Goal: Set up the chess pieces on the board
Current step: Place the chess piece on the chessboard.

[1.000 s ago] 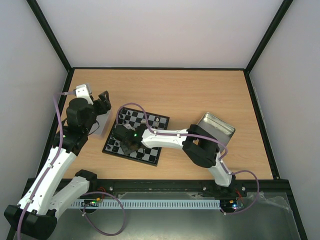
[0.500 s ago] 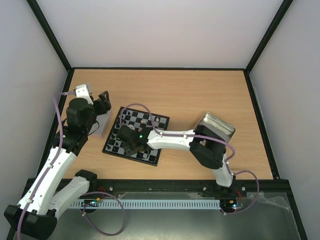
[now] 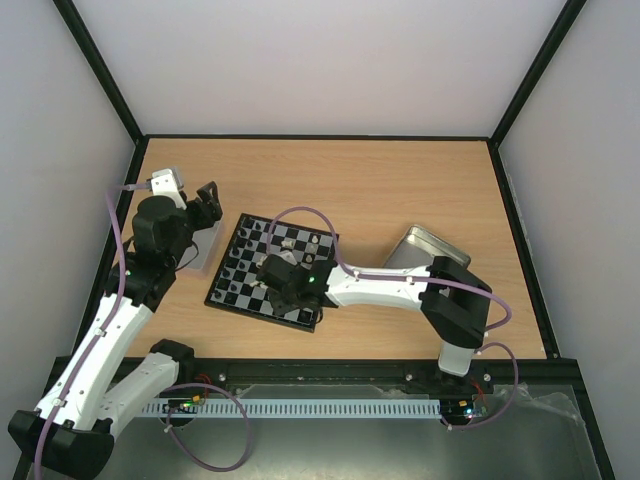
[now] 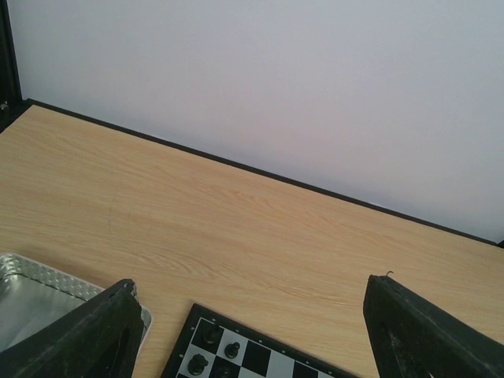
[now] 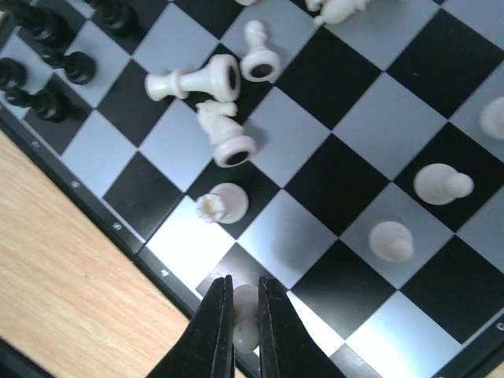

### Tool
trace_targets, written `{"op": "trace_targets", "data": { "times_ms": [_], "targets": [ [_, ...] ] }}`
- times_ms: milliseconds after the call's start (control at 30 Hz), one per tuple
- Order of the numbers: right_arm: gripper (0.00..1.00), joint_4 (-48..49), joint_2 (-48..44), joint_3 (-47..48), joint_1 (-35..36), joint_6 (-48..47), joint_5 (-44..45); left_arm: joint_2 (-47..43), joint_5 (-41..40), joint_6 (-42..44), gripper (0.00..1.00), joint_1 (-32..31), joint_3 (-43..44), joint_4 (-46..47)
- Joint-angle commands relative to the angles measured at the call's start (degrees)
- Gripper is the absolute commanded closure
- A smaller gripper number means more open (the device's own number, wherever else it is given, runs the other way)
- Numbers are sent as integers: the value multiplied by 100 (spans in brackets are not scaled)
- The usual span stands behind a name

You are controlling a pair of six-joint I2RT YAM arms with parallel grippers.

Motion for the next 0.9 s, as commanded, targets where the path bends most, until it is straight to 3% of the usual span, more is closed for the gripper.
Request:
{"op": "trace_targets", "data": {
  "times_ms": [0,867],
  "targets": [
    [95,-254,-73,-163,46,347,600,-75,-31,-9,22,45,-26,4],
    [92,-606,409,-251,38,581,952,-53,-27,-12,22,55,-30,18]
  ]
}}
